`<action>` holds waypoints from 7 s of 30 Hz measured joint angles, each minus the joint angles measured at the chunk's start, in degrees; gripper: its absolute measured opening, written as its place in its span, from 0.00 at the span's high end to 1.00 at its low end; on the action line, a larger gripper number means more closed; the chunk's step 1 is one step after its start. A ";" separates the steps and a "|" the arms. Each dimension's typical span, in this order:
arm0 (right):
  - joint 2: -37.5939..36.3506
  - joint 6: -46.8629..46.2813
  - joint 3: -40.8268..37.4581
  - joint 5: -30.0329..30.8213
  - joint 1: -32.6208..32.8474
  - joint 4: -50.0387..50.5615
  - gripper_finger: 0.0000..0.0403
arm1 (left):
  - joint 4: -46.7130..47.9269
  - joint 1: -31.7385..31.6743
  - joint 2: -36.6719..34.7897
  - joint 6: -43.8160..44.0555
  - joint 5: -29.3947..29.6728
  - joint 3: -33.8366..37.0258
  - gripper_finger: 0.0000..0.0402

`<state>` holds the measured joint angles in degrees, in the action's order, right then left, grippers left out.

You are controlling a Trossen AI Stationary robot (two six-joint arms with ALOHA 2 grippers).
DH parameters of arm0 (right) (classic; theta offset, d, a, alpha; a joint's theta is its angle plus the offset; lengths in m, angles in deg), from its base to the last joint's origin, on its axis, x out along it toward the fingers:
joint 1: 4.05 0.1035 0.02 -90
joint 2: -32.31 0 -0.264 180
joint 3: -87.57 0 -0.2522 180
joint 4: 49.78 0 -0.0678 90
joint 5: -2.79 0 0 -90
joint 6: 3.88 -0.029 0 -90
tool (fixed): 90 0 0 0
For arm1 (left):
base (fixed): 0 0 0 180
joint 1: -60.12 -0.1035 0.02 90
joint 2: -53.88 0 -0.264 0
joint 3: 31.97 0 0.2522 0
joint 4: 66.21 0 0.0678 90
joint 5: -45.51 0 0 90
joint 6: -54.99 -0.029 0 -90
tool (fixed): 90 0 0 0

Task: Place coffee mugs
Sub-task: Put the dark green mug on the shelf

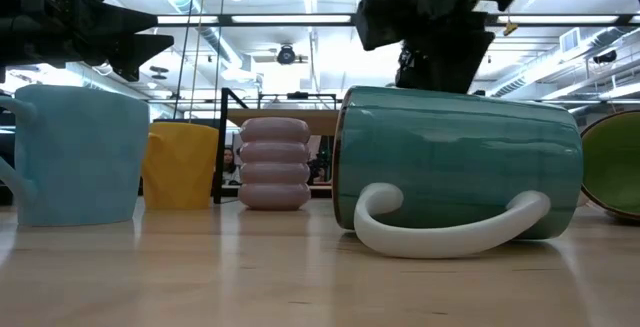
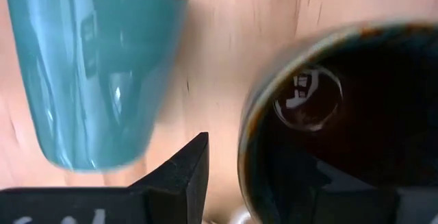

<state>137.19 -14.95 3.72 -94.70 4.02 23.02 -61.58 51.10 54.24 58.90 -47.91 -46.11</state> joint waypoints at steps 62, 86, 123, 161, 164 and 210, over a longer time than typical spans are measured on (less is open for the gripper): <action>-0.48 -36.43 -2.31 2.08 -3.45 -10.00 0.87 | 0.04 -0.02 0.00 0.00 -0.02 0.00 0.41; 0.15 -18.75 4.31 -0.07 2.69 -1.98 0.89 | 0.09 -0.02 0.00 -0.01 -0.02 0.00 0.41; -0.04 4.48 38.23 12.16 -9.61 18.26 0.89 | 0.15 -0.01 0.00 0.00 0.00 0.00 0.41; -0.02 17.75 35.06 12.24 -31.18 15.50 0.89 | 0.22 0.00 0.01 0.00 0.00 0.01 0.41; -0.02 17.77 33.67 12.26 -31.18 15.44 0.89 | 0.22 0.00 0.00 0.00 0.00 0.00 0.41; -0.02 18.10 31.80 10.89 -31.92 13.91 0.88 | 0.20 0.00 0.01 0.00 -0.01 0.00 0.41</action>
<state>137.17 3.14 35.53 -83.81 -27.90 36.93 -61.38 51.09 54.25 58.90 -47.92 -46.11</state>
